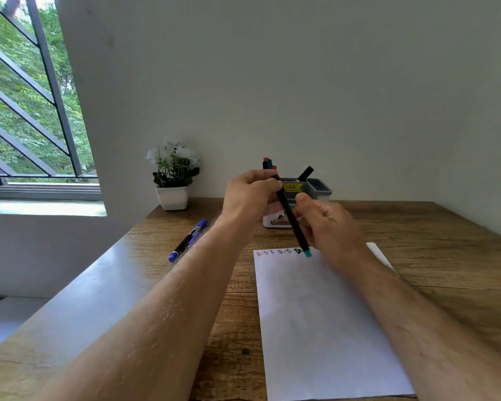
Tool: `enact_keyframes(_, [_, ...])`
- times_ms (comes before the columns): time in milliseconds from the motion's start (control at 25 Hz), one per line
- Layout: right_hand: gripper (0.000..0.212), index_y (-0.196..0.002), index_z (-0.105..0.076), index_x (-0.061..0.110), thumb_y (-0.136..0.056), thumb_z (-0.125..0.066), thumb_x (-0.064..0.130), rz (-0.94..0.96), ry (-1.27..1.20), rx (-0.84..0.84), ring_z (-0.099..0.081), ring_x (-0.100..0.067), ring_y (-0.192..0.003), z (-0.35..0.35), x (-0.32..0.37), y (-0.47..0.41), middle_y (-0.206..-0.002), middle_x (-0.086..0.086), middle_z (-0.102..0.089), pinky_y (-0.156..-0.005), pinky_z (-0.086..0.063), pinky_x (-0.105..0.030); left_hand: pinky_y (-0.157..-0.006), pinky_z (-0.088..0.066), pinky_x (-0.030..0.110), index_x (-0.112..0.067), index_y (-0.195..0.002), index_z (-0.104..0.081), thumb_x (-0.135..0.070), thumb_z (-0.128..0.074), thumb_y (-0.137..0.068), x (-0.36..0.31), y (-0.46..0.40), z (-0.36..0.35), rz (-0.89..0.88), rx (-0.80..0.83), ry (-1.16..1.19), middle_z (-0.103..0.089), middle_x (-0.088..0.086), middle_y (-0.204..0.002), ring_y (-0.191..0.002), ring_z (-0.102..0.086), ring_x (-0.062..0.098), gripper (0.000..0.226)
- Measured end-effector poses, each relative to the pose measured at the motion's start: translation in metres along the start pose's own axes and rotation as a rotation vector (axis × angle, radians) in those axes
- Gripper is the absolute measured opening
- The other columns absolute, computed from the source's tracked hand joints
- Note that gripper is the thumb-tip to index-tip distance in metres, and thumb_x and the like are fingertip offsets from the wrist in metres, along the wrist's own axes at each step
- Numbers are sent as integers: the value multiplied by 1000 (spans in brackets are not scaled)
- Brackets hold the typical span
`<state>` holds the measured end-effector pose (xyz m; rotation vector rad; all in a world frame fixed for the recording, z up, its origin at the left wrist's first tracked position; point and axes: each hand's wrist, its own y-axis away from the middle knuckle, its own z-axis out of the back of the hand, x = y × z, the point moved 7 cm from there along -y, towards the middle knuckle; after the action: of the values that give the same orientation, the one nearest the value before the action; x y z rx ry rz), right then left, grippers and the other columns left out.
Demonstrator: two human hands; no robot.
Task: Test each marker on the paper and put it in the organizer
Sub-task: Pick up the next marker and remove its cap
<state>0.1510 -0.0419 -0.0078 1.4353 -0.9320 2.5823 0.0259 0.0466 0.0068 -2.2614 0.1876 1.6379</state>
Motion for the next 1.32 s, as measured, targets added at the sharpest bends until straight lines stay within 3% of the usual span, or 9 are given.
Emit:
enact_keyframes(160, [35, -83, -69, 20, -99, -50, 45, -118, -241, 75, -54, -7, -45, -2, -1, 0, -59, 0, -63, -49, -42, -25, -78, -61, 38, -3, -111, -60, 10, -49, -94, 0, 7, -14, 15, 107, 132, -69, 16, -93, -81, -71, 24, 25])
enact_keyframes(320, [18, -92, -65, 16, -101, -52, 25, -122, -317, 106, -54, -20, -44, -5, -3, 0, -63, -8, -64, -45, -44, -28, -81, -59, 38, -2, -113, -60, 13, -44, -93, -4, 9, -17, -81, 195, 114, -71, 14, -91, -85, -70, 25, 30])
enact_keyframes(480, [28, -86, -74, 22, -100, -53, 36, -113, -186, 23, -44, -4, -42, 1, -9, -2, -59, 4, -59, -45, -33, -21, -74, -61, 33, -3, -106, -63, 6, -56, -93, -3, 12, -17, -103, 218, 117, -73, 14, -91, -83, -71, 26, 16])
enact_keyframes(640, [42, -61, -69, 27, -98, -55, 41, -110, -154, -12, -49, 1, -44, 4, -13, -5, -57, 6, -61, -55, -39, -27, -69, -60, 28, -1, -108, -65, 4, -56, -94, -4, 12, -16, -126, 223, 109, -75, 10, -88, -80, -73, 23, 17])
enact_keyframes(720, [39, -63, -71, 26, -95, -59, 43, -90, -123, -45, -53, -3, -50, 8, -11, -4, -56, 6, -62, -56, -45, -28, -74, -60, 28, -1, -110, -67, 2, -55, -95, -3, 10, -15, -120, 226, 83, -75, 9, -90, -84, -73, 23, 19])
enact_keyframes(800, [31, -70, -73, 26, -93, -61, 43, -69, -72, -83, -49, 1, -45, 14, -8, -2, -52, 9, -59, -50, -39, -18, -81, -59, 31, -4, -109, -70, -6, -60, -95, -2, 11, -15, -125, 234, 35, -75, 10, -95, -90, -72, 23, 18])
enact_keyframes(1000, [38, -58, -64, 28, -91, -62, 47, -85, 93, -115, -43, 0, -35, 22, -5, 2, -35, 17, -47, -46, -31, -22, -62, -58, 22, -10, -102, -74, -19, -67, -91, 3, 12, -13, -105, 199, -134, -74, 14, -88, -71, -68, 17, 15])
enact_keyframes(1160, [43, -64, -70, 22, -87, -60, 56, -81, 185, -168, -42, -2, -34, 28, -3, 3, -39, 11, -48, -44, -28, -20, -60, -58, 21, -4, -100, -72, -19, -69, -90, -1, 8, -10, -79, 183, -126, -73, 12, -77, -61, -66, 13, 18])
enact_keyframes(1320, [39, -76, -75, 15, -93, -60, 47, -53, 266, -136, -47, 2, -37, 24, -2, 6, -48, 11, -50, -38, -30, -12, -63, -59, 23, -3, -100, -71, -15, -71, -88, -7, 6, 0, -95, 99, -127, -74, 12, -80, -62, -69, 11, 17])
